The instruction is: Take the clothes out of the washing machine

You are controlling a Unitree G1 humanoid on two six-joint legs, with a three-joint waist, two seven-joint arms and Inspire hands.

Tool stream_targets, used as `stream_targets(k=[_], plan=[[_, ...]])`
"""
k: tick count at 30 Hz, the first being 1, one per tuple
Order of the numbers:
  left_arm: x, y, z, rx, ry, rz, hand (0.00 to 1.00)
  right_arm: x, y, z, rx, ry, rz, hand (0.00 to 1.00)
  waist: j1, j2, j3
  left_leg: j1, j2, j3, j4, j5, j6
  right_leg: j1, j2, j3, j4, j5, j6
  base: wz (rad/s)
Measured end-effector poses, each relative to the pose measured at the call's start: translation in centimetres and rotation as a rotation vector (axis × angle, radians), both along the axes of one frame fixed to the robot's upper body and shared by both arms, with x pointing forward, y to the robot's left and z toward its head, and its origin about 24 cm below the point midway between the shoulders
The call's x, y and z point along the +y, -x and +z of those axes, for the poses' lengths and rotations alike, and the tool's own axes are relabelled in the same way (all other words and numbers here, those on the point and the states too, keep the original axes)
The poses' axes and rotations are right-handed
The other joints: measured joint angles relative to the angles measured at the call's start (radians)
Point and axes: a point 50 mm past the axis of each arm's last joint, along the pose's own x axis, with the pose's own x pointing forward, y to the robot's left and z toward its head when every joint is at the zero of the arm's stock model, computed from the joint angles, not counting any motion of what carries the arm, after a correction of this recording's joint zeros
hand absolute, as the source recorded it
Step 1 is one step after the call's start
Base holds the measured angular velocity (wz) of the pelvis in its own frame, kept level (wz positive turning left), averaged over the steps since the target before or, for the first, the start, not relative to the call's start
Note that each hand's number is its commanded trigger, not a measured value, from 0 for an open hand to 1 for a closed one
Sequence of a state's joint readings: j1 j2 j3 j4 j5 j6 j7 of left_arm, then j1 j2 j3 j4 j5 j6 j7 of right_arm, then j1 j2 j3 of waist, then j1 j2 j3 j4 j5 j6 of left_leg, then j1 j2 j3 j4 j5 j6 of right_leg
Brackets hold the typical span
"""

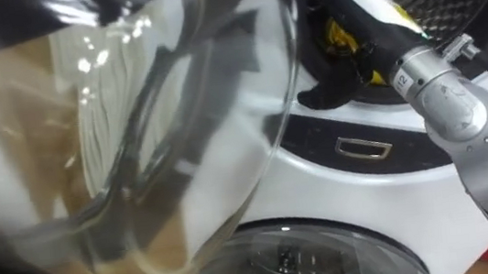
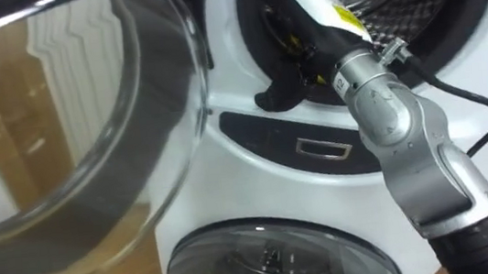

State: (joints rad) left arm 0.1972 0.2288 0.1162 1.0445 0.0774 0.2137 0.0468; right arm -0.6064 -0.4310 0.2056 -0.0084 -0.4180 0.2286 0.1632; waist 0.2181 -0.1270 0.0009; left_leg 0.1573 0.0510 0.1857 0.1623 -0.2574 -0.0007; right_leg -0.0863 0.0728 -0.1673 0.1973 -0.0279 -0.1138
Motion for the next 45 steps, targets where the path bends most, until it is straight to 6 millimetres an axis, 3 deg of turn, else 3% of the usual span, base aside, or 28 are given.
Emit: stream_targets(k=[5, 10, 17, 22, 28, 33, 39, 45], plan=[[0.2, -1.4, 0.2, -0.041, -0.006, -0.011, 0.0, 0.1, 0.1, 0.2, -0.02, 0.024, -0.004, 0.0, -0.022, -0.004, -0.0027, 0.004, 0.004, 0.0, -0.012, 0.0, 0.0, 0.005, 0.005, 0.001, -0.011, -0.001, 0.001, 0.0], [0.2, -1.4, 0.2, -0.05, -0.005, -0.009, 0.0, 0.1, 0.1, 0.4, -0.017, -0.004, 0.01, 0.0, -0.023, -0.01, -0.007, 0.006, 0.007, -0.001, -0.014, -0.001, -0.002, 0.006, 0.009, 0.0, -0.011, -0.005, -0.001, 0.0], [0.2, -0.4, 0.0, -0.015, -0.003, 0.002, 0.0, -0.2, 0.0, 0.8, -0.03, -0.038, -0.002, 0.0, -0.033, -0.018, -0.0006, 0.002, 0.006, -0.003, -0.013, -0.003, -0.002, 0.003, 0.008, 0.001, -0.01, -0.009, 0.002, 0.0], [0.0, -0.6, 0.0, -0.026, 0.0, 0.012, 0.0, -0.9, 0.0, 1.0, -0.019, -0.061, 0.001, 0.0, -0.046, -0.022, -0.0021, -0.006, 0.007, -0.002, -0.01, -0.006, -0.002, -0.003, 0.008, 0.001, -0.012, -0.009, 0.002, 0.0], [0.1, -0.8, 0.2, -0.056, -0.014, 0.031, 0.0, -1.2, 0.0, 1.1, 0.0, -0.139, 0.027, 0.0, -0.066, -0.014, 0.0022, -0.01, 0.009, -0.006, -0.008, -0.007, 0.0, -0.004, 0.006, -0.008, -0.013, -0.009, 0.003, 0.03], [0.0, -0.7, 0.2, -0.066, -0.021, 0.035, 0.0, -1.4, 0.0, 1.2, 0.022, -0.194, 0.05, 0.0, -0.095, 0.004, -0.0037, -0.017, 0.008, -0.025, 0.001, -0.008, 0.002, -0.003, -0.001, -0.027, -0.012, -0.011, 0.006, 0.1], [0.0, 0.0, 0.2, -0.058, -0.026, 0.058, 0.0, -2.3, -0.4, 1.5, 0.058, -0.257, 0.055, 0.0, -0.111, 0.017, -0.0081, -0.016, 0.007, -0.034, 0.006, -0.007, 0.002, 0.0, -0.004, -0.029, -0.009, -0.011, 0.007, 0.01], [-0.2, 0.6, 0.1, -0.046, -0.019, 0.082, 0.0, -6.5, -1.2, 3.5, -0.005, -0.341, -0.099, 0.0, -0.119, 0.01, -0.0129, -0.006, 0.005, -0.029, 0.003, -0.008, 0.002, 0.013, -0.003, -0.024, -0.012, -0.013, 0.007, 0.0]])
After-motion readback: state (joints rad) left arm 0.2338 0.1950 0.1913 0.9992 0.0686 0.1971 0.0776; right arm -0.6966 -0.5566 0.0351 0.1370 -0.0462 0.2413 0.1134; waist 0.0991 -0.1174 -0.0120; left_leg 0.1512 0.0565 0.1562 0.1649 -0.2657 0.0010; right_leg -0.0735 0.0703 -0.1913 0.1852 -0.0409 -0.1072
